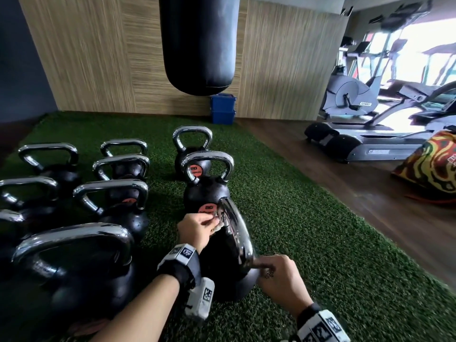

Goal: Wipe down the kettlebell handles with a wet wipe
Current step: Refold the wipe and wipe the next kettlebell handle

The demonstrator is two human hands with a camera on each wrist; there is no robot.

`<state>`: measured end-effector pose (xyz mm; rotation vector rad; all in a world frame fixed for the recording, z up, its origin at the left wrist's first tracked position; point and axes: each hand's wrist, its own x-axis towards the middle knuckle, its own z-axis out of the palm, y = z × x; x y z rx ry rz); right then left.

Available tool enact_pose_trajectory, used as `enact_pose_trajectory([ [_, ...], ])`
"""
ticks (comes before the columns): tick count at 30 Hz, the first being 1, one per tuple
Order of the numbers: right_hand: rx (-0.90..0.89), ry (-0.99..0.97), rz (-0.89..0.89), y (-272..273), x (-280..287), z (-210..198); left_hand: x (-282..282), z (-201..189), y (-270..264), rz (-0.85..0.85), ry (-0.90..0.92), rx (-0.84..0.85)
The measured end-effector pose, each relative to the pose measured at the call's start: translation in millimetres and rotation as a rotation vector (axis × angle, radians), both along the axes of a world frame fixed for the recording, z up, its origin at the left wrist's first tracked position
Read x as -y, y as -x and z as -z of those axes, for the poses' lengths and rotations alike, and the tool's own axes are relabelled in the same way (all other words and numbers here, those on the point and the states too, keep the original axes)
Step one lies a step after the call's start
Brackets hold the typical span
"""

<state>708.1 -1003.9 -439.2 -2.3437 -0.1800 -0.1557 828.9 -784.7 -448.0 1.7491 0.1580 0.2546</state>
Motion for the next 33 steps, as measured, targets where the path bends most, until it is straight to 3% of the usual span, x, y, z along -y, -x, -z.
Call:
enact_pose_trajectory([
  [5,-0.031,-0.07,-0.035,-22,-2,-5,7,1,-5,0.051,0.096,-0.085],
  [10,0.02,-0.149,0.002,-54,-25,6,7,7,6,0.025,0.002,-0.037],
  [18,-0.04,-0.134,0.041,-64,-32,27,14,-9,-4,-0.023,0.156,0.116],
  [23,-0.037,-0.154,0.035,-63,-33,27,14,-9,3,0.005,0.12,0.148],
  [27,-0.048,-0.181,0.057,-63,-32,27,12,-34,13,0.023,0.062,0.268],
  [33,-0.041,-0.196,0.073,-64,-32,29,-4,-55,48,0.192,-0.082,0.392],
])
